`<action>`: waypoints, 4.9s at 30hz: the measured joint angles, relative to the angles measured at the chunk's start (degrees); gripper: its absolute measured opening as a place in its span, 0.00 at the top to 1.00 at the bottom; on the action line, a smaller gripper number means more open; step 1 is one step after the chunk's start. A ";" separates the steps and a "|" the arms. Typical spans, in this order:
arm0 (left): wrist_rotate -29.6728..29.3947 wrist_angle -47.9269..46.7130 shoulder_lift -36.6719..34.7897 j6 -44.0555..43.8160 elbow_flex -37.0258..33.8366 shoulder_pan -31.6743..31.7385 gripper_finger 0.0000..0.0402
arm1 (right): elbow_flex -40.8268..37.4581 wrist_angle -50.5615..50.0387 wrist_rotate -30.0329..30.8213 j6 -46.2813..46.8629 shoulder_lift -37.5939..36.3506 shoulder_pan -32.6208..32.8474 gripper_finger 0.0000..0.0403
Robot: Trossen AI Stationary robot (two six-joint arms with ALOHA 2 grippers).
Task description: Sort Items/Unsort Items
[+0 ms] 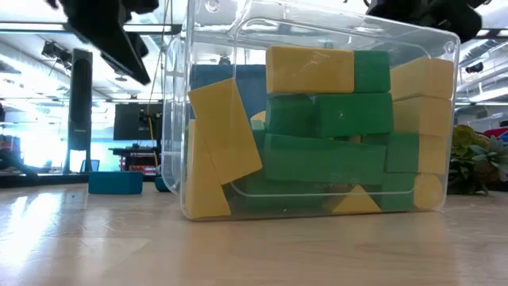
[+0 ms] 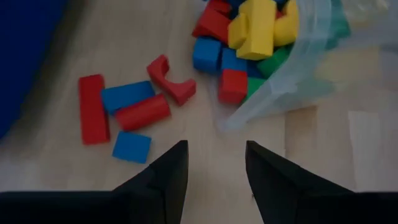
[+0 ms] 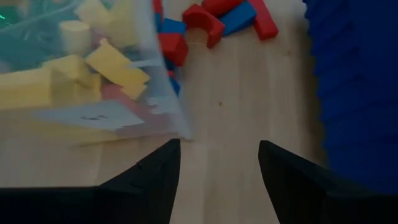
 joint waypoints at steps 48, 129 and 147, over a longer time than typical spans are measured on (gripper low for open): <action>0.67 38.45 19.45 13.07 -6.59 0.17 0.89 | -16.13 22.58 -13.59 -3.37 0.22 -0.62 0.60; -26.42 -7.25 19.47 -3.52 31.71 -9.53 0.92 | -12.04 17.79 -4.09 33.71 -23.28 8.28 0.87; -61.13 -23.00 19.47 10.97 57.75 -8.48 0.92 | -12.04 17.53 -4.53 33.32 -28.25 8.28 0.64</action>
